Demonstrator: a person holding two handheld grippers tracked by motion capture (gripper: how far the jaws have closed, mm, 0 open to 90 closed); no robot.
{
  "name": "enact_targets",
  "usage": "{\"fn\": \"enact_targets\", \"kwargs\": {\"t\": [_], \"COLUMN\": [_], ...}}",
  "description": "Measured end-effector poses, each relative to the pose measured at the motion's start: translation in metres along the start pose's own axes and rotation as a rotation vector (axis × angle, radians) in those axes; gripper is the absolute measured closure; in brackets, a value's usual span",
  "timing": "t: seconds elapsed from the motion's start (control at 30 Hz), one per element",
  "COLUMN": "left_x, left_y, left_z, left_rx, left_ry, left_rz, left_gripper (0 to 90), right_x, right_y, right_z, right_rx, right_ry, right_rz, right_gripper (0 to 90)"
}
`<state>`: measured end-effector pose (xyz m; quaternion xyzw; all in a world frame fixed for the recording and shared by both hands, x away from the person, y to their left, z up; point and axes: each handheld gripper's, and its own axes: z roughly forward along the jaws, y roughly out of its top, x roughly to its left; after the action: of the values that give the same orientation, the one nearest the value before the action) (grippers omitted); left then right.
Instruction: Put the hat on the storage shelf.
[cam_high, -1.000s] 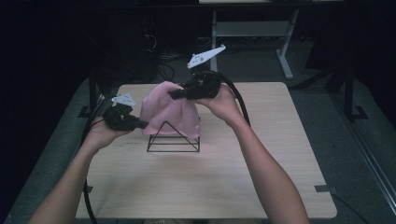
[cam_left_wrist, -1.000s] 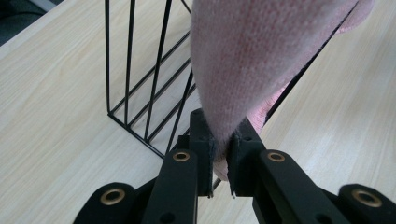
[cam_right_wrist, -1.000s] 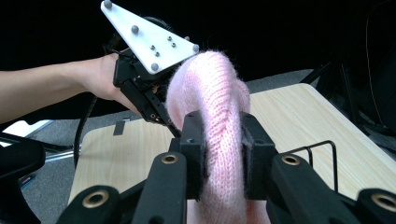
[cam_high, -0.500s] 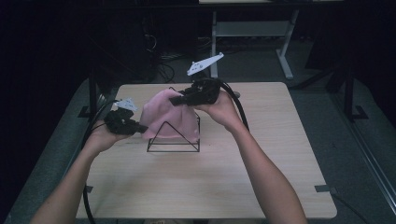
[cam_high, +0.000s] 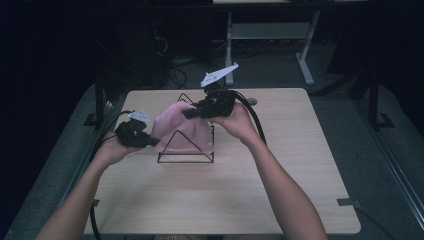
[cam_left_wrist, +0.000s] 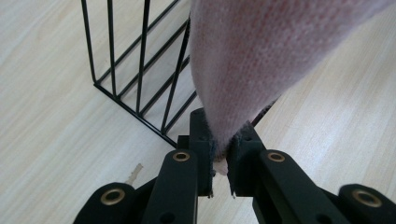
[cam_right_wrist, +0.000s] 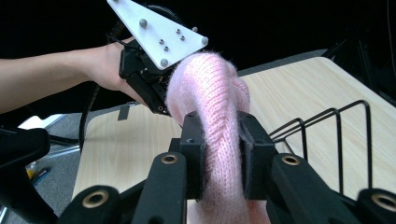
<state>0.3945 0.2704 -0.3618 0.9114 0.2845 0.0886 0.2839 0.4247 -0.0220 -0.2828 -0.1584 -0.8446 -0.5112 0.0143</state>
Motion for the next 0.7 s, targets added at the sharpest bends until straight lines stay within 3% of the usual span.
{"fn": "enact_targets", "kwargs": {"t": [0.17,0.43,0.7], "left_x": [0.001,0.002,0.001], "left_y": [-0.004,-0.013,-0.017], "left_z": [0.006,0.016,0.024], "left_rx": [0.027,0.017,0.064], "left_ry": [-0.006,-0.018,-0.011], "left_rz": [0.003,-0.021,-0.014], "left_gripper": [81.8,81.8,82.1], "right_x": [-0.001,0.001,-0.001], "right_y": [-0.004,-0.012,-0.021], "right_z": [0.005,0.012,0.018], "right_rx": [0.003,0.02,0.03], "right_ry": [0.003,0.008,0.015], "right_rz": [0.014,0.032,0.052], "right_gripper": [73.8,73.1,72.3]}}
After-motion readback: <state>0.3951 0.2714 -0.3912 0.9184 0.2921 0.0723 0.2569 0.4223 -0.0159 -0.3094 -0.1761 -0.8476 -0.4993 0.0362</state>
